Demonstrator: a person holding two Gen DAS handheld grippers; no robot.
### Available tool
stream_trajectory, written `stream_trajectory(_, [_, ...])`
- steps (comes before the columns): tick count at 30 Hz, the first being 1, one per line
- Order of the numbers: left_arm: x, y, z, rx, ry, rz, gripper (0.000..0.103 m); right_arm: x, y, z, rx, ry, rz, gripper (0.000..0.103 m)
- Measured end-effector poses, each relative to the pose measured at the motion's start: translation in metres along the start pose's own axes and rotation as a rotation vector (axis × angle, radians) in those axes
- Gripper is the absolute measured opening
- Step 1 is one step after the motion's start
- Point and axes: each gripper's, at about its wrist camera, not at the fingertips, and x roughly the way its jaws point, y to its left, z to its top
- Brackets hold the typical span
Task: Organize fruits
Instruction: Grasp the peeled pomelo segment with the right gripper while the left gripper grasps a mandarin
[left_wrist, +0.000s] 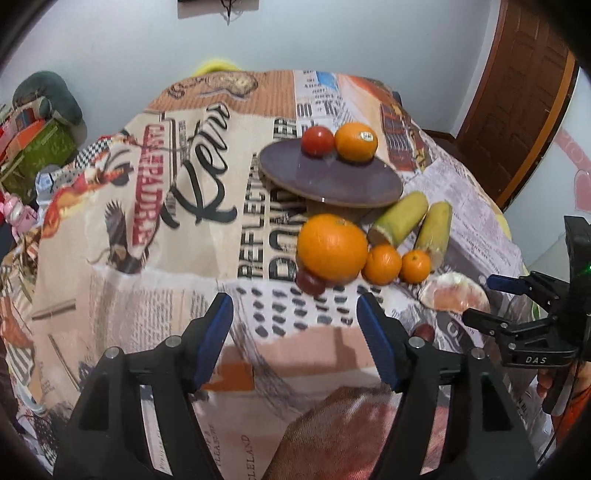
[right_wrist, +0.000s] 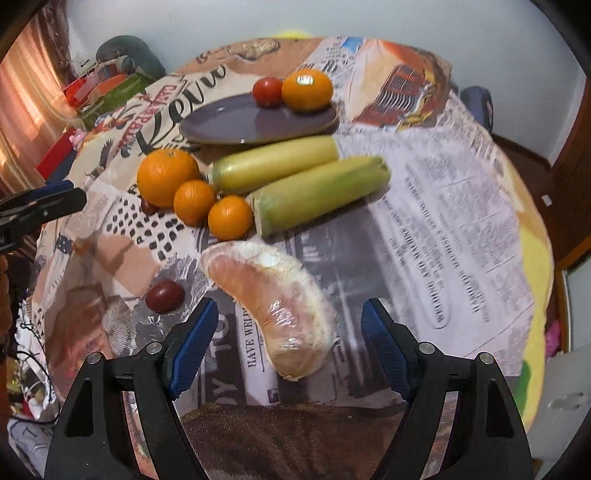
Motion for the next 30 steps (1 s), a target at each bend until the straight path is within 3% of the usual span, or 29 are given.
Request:
stream_trajectory(6, [0.012,0.004,-0.003,-0.027,0.027,-0.011,0.069,0.021,0.008,-0.003,-0.032,0.026,-0.004,0.077])
stream_trajectory(9, [0.017,0.004,-0.002,-0.033,0.034,-0.016,0.069,0.019,0.008,-0.001,-0.041,0.006,-0.008,0.058])
stream_trajectory(13, [0.023,0.001,0.001,-0.032,0.037,-0.022,0.069,0.015,0.005,-0.002,-0.044,-0.009,-0.004,0.047])
stream_trajectory(30, [0.066,-0.012,0.034,-0.025,0.059,-0.05,0.07,-0.02,-0.052,-0.006,0.138,-0.124,-0.104,0.038])
